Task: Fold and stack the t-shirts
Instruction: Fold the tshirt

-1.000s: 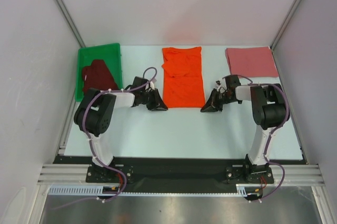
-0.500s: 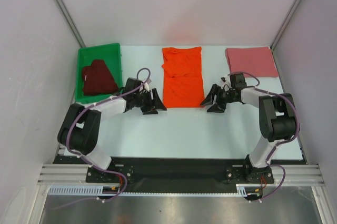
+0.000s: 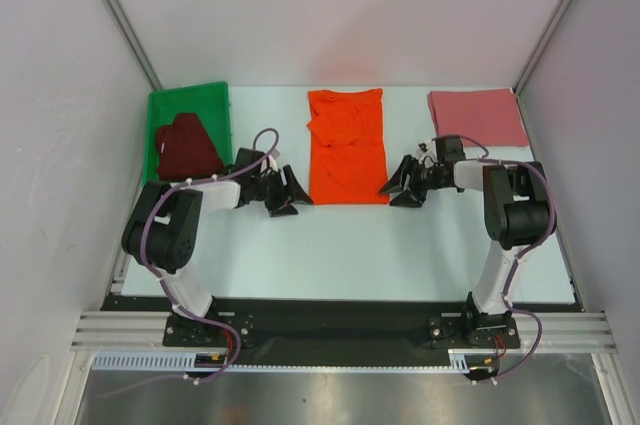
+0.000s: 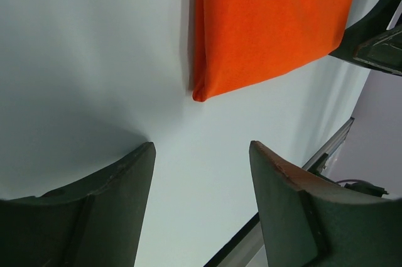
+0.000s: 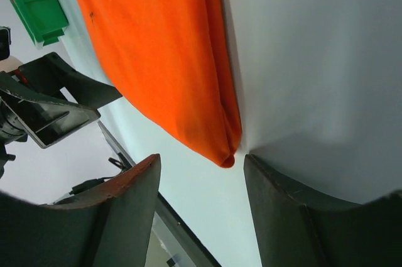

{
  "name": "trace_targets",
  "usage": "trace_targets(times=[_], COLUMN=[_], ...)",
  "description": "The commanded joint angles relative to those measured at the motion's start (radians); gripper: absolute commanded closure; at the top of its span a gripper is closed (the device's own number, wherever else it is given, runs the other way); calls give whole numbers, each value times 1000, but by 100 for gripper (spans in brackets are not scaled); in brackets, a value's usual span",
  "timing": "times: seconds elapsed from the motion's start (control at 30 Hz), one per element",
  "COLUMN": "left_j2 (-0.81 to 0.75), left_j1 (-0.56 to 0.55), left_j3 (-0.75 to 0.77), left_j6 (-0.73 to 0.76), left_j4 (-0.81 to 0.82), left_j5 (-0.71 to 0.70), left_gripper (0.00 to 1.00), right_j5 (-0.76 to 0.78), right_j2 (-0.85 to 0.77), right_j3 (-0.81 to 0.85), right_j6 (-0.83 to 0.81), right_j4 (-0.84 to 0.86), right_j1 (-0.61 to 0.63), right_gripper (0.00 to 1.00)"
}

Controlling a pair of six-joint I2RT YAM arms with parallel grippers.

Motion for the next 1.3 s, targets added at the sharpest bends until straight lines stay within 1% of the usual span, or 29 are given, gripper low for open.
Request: trace_targets(times=[0.0, 0.03, 0.1, 0.23, 0.4, 0.43, 0.57, 0.6, 0.7, 0.77, 0.8, 0.83, 0.97, 1.0, 1.03, 1.13, 1.27], left_j2=[12, 3, -10, -30, -37, -34, 4, 27, 64, 90, 101, 122, 162, 164, 168, 196, 217], left_j1=[19, 22, 29, 33, 44, 44, 44, 44, 44, 42, 42, 39, 23, 18, 13, -8, -36], left_j3=[7, 4, -1, 11, 19, 25, 59, 65, 82, 94, 99, 103, 134, 131, 132, 152, 154], left_j6=[3, 6, 15, 63, 75, 77, 75, 71, 40, 20, 0, -9, -26, -38, -41, -44, -70], left_j4=[9, 6, -6, -71, -83, -82, -62, -54, -19, 0, 12, 15, -39, -45, -54, -95, -138], left_j5=[-11, -8, -8, -18, -26, -23, -5, -3, 11, 20, 26, 25, -12, -24, -41, -52, -83], left_gripper=[32, 32, 32, 32, 30, 30, 30, 30, 30, 30, 30, 30, 31, 31, 31, 33, 34], right_j5=[94, 98, 102, 125, 113, 113, 101, 99, 87, 73, 70, 70, 62, 64, 62, 55, 44], right_j2=[42, 48, 56, 80, 138, 141, 114, 106, 106, 114, 121, 122, 117, 117, 117, 115, 115], right_j3=[16, 14, 19, 34, 56, 56, 42, 37, 33, 36, 37, 37, 44, 47, 51, 59, 60], right_j6=[-10, -4, -8, -42, -45, -45, -39, -39, -45, -47, -44, -38, -27, -25, -24, -15, 1], right_j4=[20, 22, 11, -17, 3, 2, 3, 3, 3, 5, 10, 10, 19, 16, 14, 11, 22], right_j1=[9, 3, -5, -6, 11, 12, 14, 14, 14, 14, 14, 15, 14, 15, 15, 15, 15], right_gripper=[39, 41, 42, 41, 44, 47, 55, 58, 64, 71, 77, 79, 85, 88, 89, 93, 95])
